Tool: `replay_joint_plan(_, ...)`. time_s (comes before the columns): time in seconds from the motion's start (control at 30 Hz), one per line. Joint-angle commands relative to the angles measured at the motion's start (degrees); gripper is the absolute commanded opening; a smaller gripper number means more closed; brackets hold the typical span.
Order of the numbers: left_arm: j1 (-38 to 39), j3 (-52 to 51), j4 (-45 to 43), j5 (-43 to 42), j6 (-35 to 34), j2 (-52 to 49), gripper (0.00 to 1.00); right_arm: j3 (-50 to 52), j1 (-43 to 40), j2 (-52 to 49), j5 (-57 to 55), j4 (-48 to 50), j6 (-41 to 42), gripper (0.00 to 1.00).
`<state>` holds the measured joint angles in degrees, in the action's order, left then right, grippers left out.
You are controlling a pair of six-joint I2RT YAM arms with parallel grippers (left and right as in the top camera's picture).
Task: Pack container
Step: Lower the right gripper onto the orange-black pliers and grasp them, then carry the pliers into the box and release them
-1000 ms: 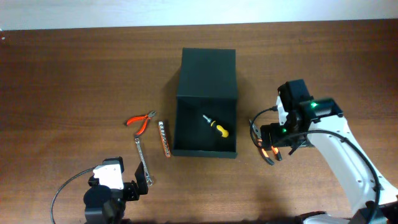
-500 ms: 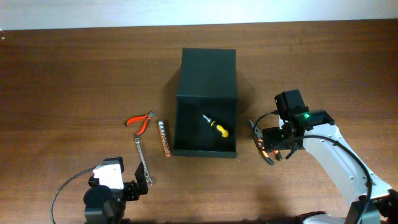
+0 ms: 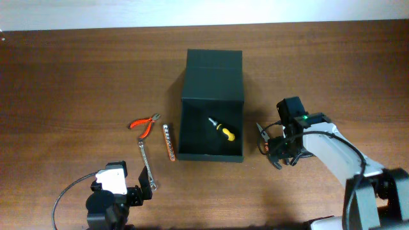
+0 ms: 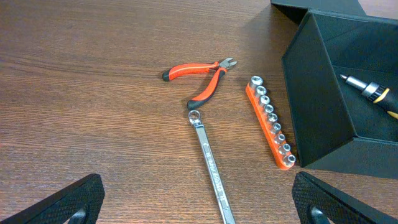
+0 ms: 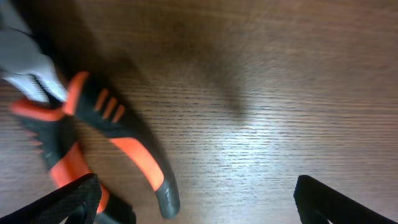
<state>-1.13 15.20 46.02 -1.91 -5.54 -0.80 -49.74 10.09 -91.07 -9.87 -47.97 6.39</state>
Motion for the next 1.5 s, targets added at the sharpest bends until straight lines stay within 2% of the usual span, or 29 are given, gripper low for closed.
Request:
replay_joint_plan(0.0,0.24,-0.28,-0.13,0.37,0.92,0.46,0.99,0.28,-0.48,-2.03,-0.92,0.37,2.97,0.99)
replay_joint_plan(0.07,0.24,-0.28,-0.13,0.35,0.92,0.46,0.99,0.28,-0.48,-2.95,-0.83,0.55,3.63,0.98)
replay_joint_plan(0.13,0.24,-0.28,-0.13,0.37,0.92,0.46,0.99,0.31,-0.48,-3.78,-0.22,0.87,3.61,0.84)
replay_joint_plan(0.3,0.24,-0.28,-0.13,0.35,0.92,0.46,0.99,0.35,-0.48,-5.77,2.10,2.19,3.63,0.66)
replay_joint_plan(0.5,0.24,-0.28,-0.13,0.35,0.92,0.46,0.99,0.35,-0.46,-6.71,5.38,2.80,3.61,0.26)
replay_joint_plan(0.57,0.24,-0.28,-0.13,0.37,0.92,0.46,0.99,0.33,-0.46,-6.71,5.35,2.75,3.58,0.18)
replay_joint_plan(0.67,0.24,-0.28,-0.13,0.37,0.92,0.46,0.99,0.09,-0.46,-6.69,5.35,2.60,3.58,0.10)
replay_joint_plan(0.83,0.24,-0.28,-0.13,0.35,0.92,0.46,0.99,-1.36,-0.46,-6.69,5.35,1.88,3.56,0.04)
replay_joint_plan(1.0,0.24,-0.28,-0.13,0.37,0.92,0.46,0.99,-5.51,-0.46,-6.69,5.11,-0.70,3.56,0.04)
replay_joint_plan(1.33,0.24,-0.28,-0.13,0.35,0.92,0.46,0.99,-23.34,-0.35,-6.69,4.92,-11.74,2.80,0.04)
replay_joint_plan(1.47,0.24,-0.28,-0.13,0.35,0.92,0.46,0.99,-31.15,0.46,-6.69,8.31,-16.61,-3.06,0.04)
